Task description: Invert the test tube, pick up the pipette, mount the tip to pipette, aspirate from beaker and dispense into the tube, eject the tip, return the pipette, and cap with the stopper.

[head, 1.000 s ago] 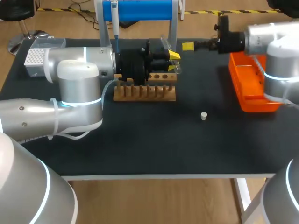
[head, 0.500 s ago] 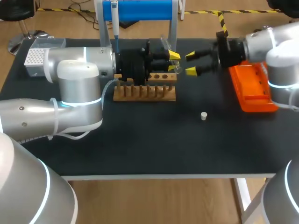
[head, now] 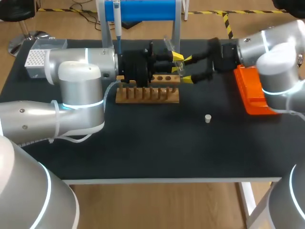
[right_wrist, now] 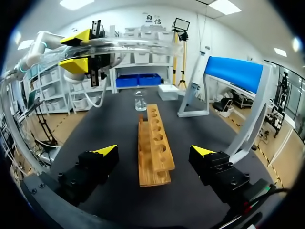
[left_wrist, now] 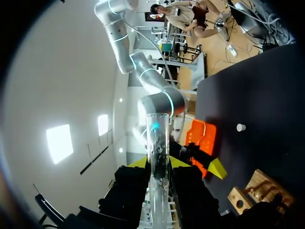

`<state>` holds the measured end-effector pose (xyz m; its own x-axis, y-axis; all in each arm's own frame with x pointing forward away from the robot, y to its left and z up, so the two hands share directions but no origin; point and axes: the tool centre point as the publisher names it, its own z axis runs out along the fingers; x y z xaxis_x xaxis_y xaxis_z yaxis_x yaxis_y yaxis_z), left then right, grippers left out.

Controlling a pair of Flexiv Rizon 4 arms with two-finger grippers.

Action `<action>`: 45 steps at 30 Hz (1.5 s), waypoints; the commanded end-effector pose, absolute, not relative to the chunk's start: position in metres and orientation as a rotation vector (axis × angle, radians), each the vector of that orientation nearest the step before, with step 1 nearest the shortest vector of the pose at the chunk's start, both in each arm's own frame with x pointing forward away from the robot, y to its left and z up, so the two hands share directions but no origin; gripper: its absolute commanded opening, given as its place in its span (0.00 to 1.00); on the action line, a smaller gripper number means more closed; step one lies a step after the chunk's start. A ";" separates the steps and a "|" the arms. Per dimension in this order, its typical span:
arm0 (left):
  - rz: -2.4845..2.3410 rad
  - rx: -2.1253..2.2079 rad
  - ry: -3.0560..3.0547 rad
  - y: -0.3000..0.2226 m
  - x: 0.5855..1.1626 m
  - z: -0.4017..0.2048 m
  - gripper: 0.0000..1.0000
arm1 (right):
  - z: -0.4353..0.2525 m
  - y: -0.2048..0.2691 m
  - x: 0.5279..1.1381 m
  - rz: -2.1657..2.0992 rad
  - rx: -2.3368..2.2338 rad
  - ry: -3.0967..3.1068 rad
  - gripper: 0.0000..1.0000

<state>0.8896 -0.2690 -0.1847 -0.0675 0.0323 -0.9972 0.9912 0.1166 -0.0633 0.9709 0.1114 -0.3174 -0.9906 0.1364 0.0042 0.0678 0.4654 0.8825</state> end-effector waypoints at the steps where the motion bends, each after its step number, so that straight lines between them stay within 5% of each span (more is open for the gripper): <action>1: -1.151 1.118 1.337 -0.269 0.889 -0.184 0.00 | -0.318 0.120 0.965 1.530 0.226 2.632 1.00; 45: -1.151 1.118 1.337 -0.269 0.889 -0.184 0.00 | -0.346 0.140 0.940 1.391 0.450 2.571 1.00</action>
<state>0.8895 -0.2691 -0.1847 -0.0675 0.0324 -0.9972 0.9912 0.1166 -0.0633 0.9400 0.1420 -0.3453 -0.9362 0.3511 -0.0178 0.1788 0.5193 0.8357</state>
